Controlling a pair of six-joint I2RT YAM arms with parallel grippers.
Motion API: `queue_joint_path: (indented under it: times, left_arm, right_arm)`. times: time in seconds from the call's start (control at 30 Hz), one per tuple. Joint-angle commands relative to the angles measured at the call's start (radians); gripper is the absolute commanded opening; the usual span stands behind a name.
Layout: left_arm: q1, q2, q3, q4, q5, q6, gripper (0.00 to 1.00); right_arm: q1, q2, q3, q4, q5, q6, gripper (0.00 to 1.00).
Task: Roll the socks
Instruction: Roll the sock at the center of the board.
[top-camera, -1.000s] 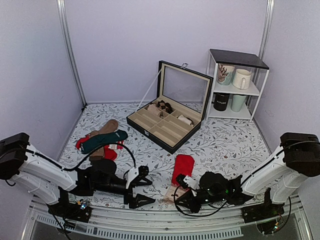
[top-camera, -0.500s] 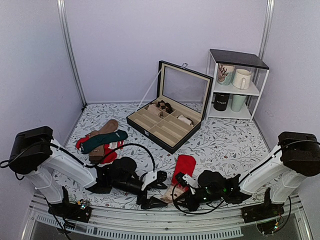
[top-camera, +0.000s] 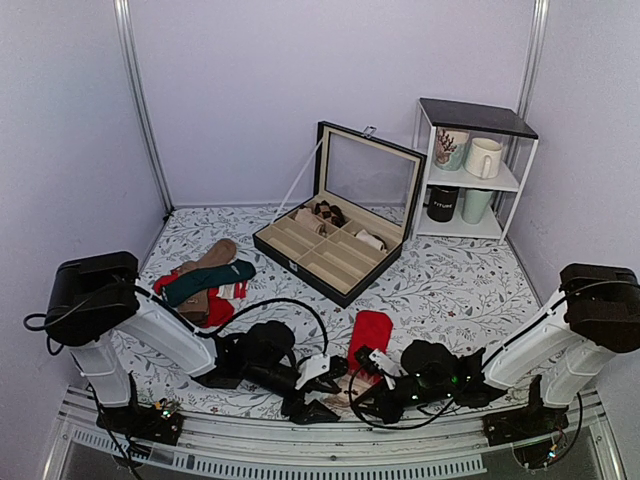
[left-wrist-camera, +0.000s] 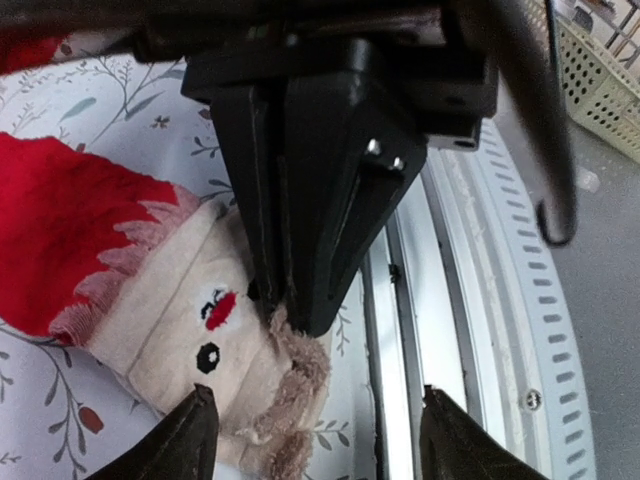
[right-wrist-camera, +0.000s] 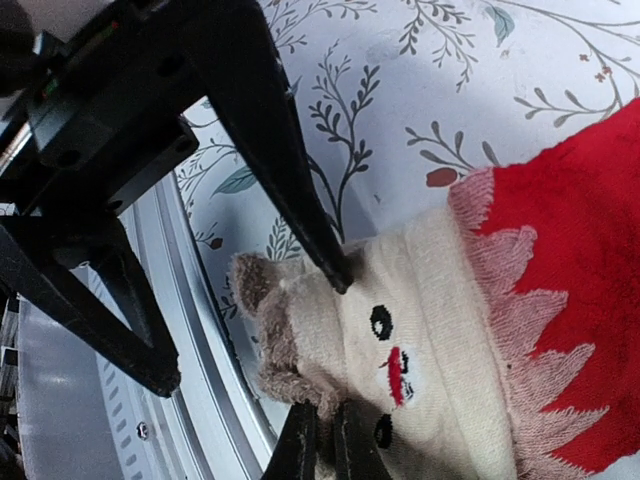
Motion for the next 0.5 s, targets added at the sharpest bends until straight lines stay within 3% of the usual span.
queue_joint_path:
  times: [0.0, 0.2, 0.47]
  left_arm:
    - [-0.018, 0.031, 0.022, -0.030, 0.000, 0.008, 0.69]
    - [-0.032, 0.049, 0.031, -0.050, -0.013, 0.007, 0.66]
    - [-0.048, 0.072, 0.019, -0.075, -0.036, -0.024, 0.48]
  right_arm:
    - [-0.007, 0.004, -0.056, -0.203, -0.021, -0.007, 0.00]
    - [-0.019, 0.003, -0.060, -0.209, -0.037, -0.009, 0.00]
    - [-0.055, -0.007, -0.068, -0.213, -0.078, 0.021, 0.00]
